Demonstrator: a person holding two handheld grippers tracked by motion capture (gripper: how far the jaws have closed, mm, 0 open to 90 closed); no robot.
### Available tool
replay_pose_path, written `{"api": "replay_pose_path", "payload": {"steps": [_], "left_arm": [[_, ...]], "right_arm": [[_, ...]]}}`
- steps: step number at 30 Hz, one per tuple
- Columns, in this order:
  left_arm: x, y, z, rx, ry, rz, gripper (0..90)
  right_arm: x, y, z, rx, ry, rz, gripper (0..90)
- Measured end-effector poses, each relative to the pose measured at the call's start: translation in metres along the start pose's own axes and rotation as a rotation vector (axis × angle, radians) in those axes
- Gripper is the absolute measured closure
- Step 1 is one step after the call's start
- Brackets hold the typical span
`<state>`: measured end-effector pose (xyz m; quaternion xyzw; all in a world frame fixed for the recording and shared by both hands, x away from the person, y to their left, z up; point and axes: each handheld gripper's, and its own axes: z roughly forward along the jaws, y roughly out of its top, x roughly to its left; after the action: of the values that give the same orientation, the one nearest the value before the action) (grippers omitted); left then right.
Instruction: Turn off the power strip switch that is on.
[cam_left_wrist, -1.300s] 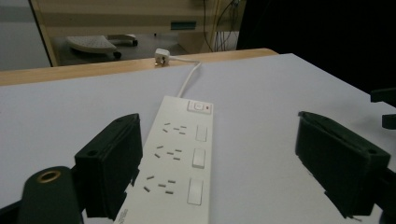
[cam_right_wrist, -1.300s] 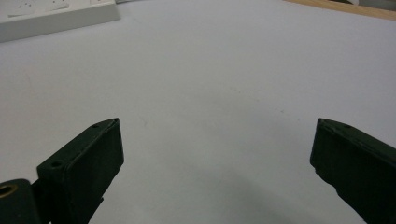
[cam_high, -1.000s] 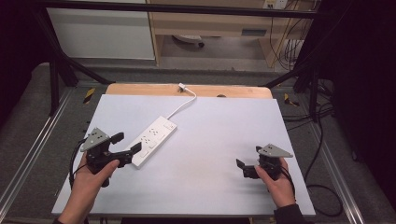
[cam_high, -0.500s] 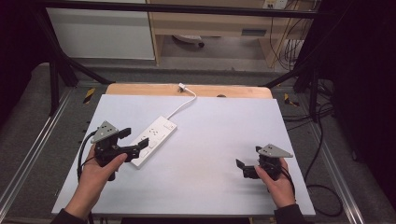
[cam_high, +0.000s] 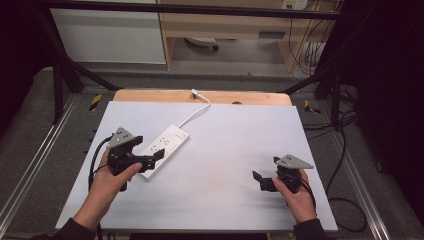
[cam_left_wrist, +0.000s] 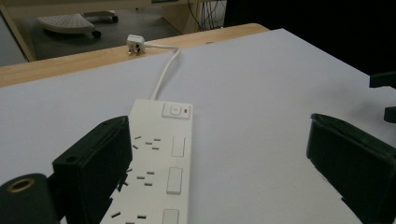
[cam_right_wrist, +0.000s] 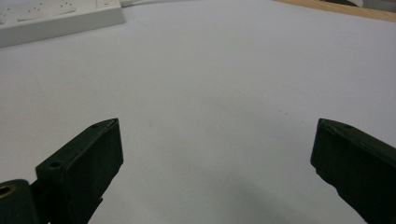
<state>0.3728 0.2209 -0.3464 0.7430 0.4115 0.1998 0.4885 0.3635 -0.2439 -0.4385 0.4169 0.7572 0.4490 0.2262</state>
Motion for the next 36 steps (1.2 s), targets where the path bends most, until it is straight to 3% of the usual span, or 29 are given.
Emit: {"api": "replay_pose_path", "payload": {"steps": [14,22,30,36], "left_arm": [[-0.001,0.003,0.017,0.049,-0.001,0.014,6.6],[-0.001,0.002,0.025,0.076,-0.007,0.043,8.9],[0.002,0.001,0.035,0.093,-0.031,0.03,21.9],[0.004,0.0,0.04,0.091,-0.059,0.003,39.0]], "right_arm": [[0.0,0.0,-0.001,-0.001,0.002,0.011,2.8],[0.0,0.0,-0.001,-0.001,0.005,0.006,2.8],[-0.001,0.0,-0.001,-0.002,0.005,0.003,2.8],[-0.001,0.0,-0.002,-0.003,0.006,0.003,2.8]]}}
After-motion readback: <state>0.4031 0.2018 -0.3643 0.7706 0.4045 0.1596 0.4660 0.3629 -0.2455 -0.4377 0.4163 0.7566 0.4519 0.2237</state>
